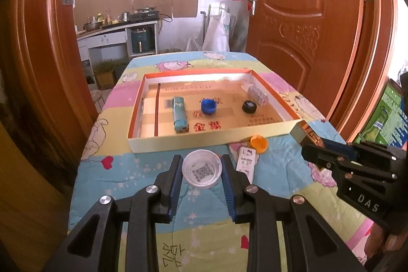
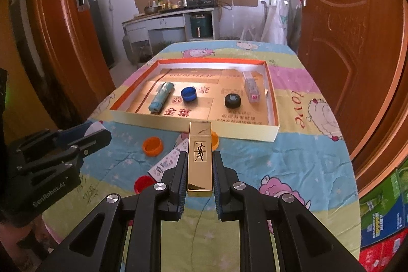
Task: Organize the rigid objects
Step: 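Carry the gold box with the right tool while the left tool carries the white cap to the tray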
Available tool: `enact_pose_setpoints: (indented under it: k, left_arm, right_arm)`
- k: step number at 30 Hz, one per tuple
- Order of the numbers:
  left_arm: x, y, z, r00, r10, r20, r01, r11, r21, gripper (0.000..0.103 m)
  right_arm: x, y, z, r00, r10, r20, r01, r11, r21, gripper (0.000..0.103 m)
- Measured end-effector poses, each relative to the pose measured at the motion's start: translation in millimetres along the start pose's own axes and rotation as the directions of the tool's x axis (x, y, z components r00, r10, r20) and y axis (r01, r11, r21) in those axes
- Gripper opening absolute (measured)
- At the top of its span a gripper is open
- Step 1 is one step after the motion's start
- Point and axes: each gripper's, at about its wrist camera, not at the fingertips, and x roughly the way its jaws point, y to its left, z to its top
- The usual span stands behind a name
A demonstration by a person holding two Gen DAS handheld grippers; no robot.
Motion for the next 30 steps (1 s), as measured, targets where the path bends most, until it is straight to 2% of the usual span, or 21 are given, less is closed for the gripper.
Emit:
enact_pose_setpoints:
  k: [18, 30]
  left_arm:
    - [3.1, 4.8, 30.6, 0.998, 0.033, 0.044, -0.031, 0.998, -0.05, 0.03]
    - [8.3, 4.2, 46.5, 0.997, 0.048, 0.059, -0.046, 0.998, -0.048, 0.03]
  right_arm:
    - [-0.3, 1.7, 17.7, 0.999, -0.012, 0.029, 0.013, 1.0, -0.013, 0.018]
    - [0.1, 3.4, 35.1, 0.998, -0.009, 0.057, 0.01, 1.0, -0.024, 0.018]
